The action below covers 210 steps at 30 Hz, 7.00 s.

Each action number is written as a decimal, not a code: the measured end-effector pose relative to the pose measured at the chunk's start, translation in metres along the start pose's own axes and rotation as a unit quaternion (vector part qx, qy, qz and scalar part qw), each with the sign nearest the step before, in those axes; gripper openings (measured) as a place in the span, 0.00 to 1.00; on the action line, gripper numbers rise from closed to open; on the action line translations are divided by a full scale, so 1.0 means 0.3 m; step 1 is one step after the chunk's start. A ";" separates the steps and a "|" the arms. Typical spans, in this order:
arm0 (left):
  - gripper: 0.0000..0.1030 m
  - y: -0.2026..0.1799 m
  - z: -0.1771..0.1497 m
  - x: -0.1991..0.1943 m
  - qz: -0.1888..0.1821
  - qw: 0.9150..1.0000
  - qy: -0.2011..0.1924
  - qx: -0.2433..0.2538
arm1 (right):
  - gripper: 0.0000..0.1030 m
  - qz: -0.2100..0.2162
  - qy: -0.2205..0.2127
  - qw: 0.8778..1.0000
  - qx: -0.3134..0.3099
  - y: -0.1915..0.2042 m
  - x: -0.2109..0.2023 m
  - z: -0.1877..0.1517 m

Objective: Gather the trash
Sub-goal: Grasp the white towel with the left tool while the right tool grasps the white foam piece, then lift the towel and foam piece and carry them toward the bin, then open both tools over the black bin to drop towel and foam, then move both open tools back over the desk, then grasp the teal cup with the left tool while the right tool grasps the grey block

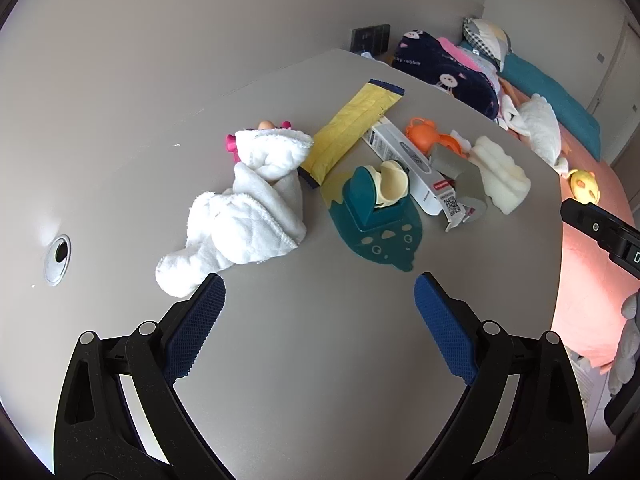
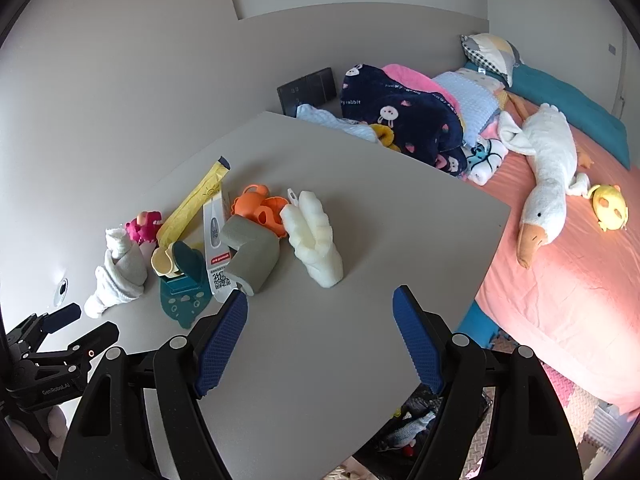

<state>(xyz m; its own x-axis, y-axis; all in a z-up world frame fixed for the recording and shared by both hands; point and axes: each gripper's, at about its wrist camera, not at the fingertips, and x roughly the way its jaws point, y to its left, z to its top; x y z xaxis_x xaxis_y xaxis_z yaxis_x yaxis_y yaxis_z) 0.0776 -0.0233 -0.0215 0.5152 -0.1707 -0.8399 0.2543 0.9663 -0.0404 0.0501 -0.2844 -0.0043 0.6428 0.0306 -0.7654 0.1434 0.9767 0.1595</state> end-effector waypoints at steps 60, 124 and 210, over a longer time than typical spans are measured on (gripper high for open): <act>0.47 0.161 0.077 0.038 -0.018 0.999 -0.013 -0.044 | 0.27 -0.004 0.043 0.999 -0.015 0.024 0.133 0.068; 0.94 -0.865 -0.202 -0.210 -0.199 0.960 0.003 0.198 | 0.79 -0.133 -0.062 0.981 0.129 -0.578 -0.621 -0.406; 0.46 -0.098 0.175 0.286 -0.038 0.998 0.027 -0.046 | 0.76 0.020 0.009 0.999 -0.026 0.028 0.086 0.044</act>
<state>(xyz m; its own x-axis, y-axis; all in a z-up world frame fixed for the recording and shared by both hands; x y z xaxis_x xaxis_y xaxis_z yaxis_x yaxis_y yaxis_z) 0.1574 -0.0765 -0.0638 0.4510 -0.2362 -0.8607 0.2128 0.9650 -0.1533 0.0780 -0.2783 -0.0145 0.6330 0.0725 -0.7708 0.0788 0.9844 0.1573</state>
